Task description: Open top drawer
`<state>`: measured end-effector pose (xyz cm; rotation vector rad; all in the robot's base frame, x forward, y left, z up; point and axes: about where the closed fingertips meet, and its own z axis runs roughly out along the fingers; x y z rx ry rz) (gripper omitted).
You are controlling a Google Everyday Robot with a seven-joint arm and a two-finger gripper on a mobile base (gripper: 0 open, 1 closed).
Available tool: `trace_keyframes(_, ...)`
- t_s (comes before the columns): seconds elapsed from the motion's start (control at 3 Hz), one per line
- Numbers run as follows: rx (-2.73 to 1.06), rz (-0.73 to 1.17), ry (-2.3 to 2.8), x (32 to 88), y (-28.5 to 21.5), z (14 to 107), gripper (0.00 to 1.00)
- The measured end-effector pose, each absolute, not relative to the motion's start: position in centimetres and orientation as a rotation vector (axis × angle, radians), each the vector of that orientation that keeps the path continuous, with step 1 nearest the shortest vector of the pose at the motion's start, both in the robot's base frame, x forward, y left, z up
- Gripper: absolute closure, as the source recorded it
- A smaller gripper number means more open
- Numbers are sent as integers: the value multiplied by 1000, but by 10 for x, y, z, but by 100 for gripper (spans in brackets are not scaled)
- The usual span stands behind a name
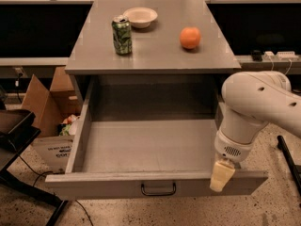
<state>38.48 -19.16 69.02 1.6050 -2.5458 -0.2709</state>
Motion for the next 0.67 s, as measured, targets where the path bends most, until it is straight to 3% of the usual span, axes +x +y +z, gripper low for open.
trace_keyframes(0.33, 1730, -238, -2579, 382, -180, 745, 0)
trace_keyframes(0.67, 1802, -111, -2570, 366, -162, 818, 0)
